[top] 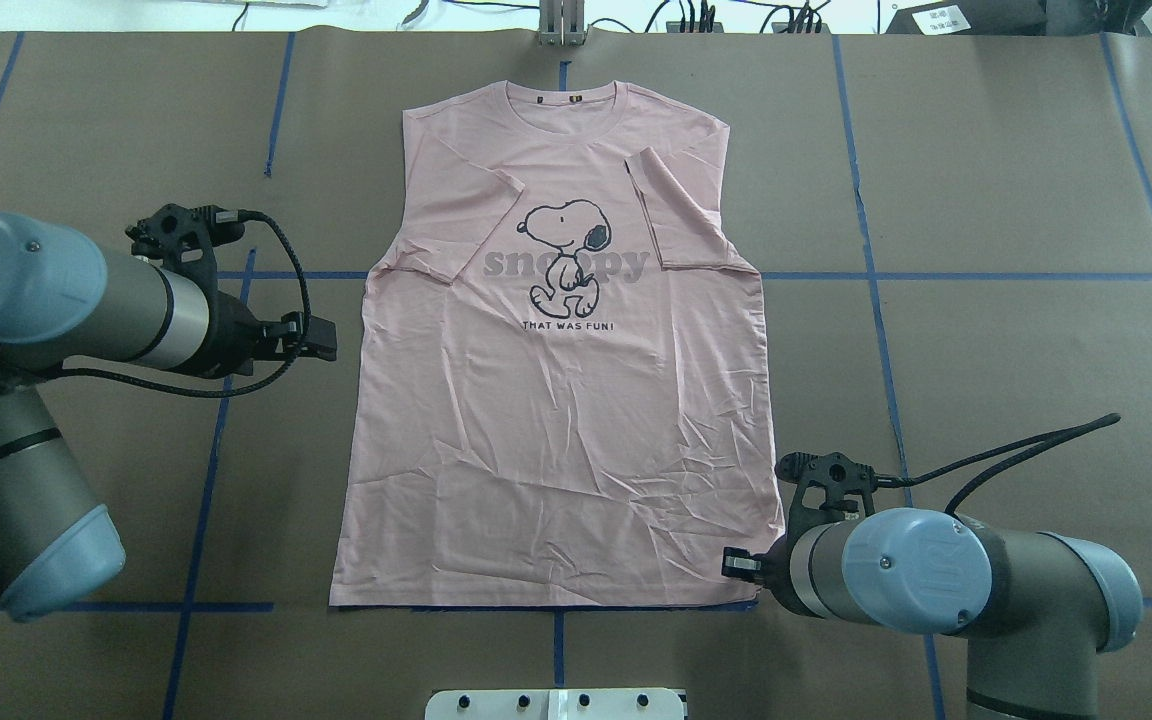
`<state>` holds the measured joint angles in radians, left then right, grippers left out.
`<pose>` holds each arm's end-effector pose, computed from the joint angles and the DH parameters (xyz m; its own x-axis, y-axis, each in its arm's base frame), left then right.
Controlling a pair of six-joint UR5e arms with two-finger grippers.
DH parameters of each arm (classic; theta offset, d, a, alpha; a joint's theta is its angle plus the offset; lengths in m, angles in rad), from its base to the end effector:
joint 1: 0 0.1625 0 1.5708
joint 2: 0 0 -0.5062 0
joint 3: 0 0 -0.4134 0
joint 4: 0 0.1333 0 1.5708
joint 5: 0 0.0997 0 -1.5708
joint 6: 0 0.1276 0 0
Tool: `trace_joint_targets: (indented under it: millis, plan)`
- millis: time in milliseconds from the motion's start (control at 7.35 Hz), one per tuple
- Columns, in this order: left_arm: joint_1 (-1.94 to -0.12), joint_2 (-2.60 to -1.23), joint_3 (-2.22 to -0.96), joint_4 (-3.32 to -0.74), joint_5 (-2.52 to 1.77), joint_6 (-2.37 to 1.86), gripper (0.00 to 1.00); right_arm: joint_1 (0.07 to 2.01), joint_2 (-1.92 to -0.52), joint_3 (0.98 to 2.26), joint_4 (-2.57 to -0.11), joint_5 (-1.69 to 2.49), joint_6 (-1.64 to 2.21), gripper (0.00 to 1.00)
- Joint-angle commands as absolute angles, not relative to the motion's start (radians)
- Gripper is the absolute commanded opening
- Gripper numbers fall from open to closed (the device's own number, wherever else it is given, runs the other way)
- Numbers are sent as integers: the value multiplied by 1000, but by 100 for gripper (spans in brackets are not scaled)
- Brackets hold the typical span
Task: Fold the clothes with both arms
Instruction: 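Position both grippers at the hem corners nearest the robot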
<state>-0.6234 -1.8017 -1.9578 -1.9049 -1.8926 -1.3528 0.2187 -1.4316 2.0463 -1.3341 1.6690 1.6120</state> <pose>0.4404 -0.4311 0.4048 0.5343 -0.1315 -0.8350 0.2346 0.9721 -0.0029 -0.5294 -0.2414 0.4341 0.6368 0.1835 0.7489 -0.1703 0.9808 -0.0955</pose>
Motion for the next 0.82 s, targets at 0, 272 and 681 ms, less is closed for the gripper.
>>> trace_joint_targets:
  millis: [0, 272, 681]
  plan:
    - [-460, -1778, -2017, -1869, -1811, -1571, 100, 230, -1427, 2074, -1330, 1666, 1609, 0]
    - [-300, -1784, -2039, -1763, -1692, -1748, 100, 239, -1427, 2072, -1330, 1663, 1606, 0]
    - [-195, -1792, -2030, -1697, -1638, -1819, 100, 245, -1404, 2074, -1330, 1666, 1606, 0]
